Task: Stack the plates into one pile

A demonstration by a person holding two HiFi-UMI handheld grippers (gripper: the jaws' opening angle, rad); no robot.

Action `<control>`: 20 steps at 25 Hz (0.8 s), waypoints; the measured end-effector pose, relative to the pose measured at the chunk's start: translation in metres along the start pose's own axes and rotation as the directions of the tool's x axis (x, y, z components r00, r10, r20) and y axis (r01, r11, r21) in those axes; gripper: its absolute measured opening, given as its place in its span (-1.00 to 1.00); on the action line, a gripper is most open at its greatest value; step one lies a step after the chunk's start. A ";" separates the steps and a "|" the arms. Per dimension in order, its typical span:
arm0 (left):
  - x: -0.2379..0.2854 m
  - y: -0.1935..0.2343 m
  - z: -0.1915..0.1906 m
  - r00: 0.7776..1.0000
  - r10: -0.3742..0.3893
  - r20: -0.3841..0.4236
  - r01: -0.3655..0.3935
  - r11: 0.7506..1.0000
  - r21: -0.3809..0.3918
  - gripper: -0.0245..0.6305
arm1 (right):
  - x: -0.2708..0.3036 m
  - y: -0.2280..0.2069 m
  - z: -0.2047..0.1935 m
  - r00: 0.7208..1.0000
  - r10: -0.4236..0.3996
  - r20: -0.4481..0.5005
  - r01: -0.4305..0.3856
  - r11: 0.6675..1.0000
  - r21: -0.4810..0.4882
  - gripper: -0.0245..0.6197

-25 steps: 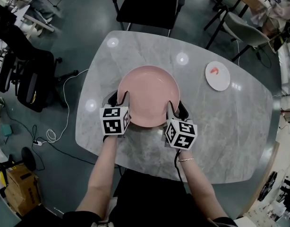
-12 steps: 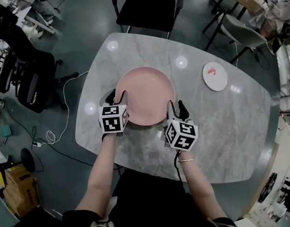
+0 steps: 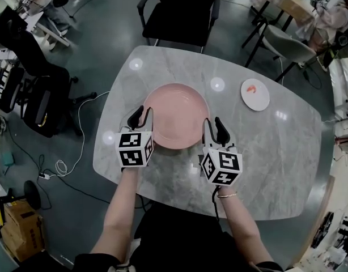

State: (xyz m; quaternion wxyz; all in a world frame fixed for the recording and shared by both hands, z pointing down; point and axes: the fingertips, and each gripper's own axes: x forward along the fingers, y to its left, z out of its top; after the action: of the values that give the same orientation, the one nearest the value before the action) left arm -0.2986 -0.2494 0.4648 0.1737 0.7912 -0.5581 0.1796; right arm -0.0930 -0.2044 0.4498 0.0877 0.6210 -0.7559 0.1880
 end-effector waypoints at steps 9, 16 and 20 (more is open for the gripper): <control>-0.041 -0.003 0.033 0.992 0.012 0.122 -0.016 0.999 0.028 -0.70 | -0.034 0.012 0.045 0.990 0.017 0.138 -0.004 0.995 -0.095 -0.75; -0.076 -0.007 0.044 0.980 0.032 0.198 -0.037 0.999 0.020 -0.82 | -0.063 0.021 0.066 0.973 0.054 0.224 -0.031 0.994 -0.107 -0.85; -0.097 -0.011 0.048 0.971 0.036 0.236 -0.041 0.999 0.017 -0.87 | -0.078 0.025 0.070 0.967 0.072 0.246 -0.045 0.993 -0.113 -0.87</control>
State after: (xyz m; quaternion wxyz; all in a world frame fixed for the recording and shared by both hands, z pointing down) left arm -0.3139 -0.1888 0.3755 0.0941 0.7979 -0.5879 0.0937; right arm -0.0934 -0.1576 0.3534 0.0193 0.6114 -0.7879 0.0705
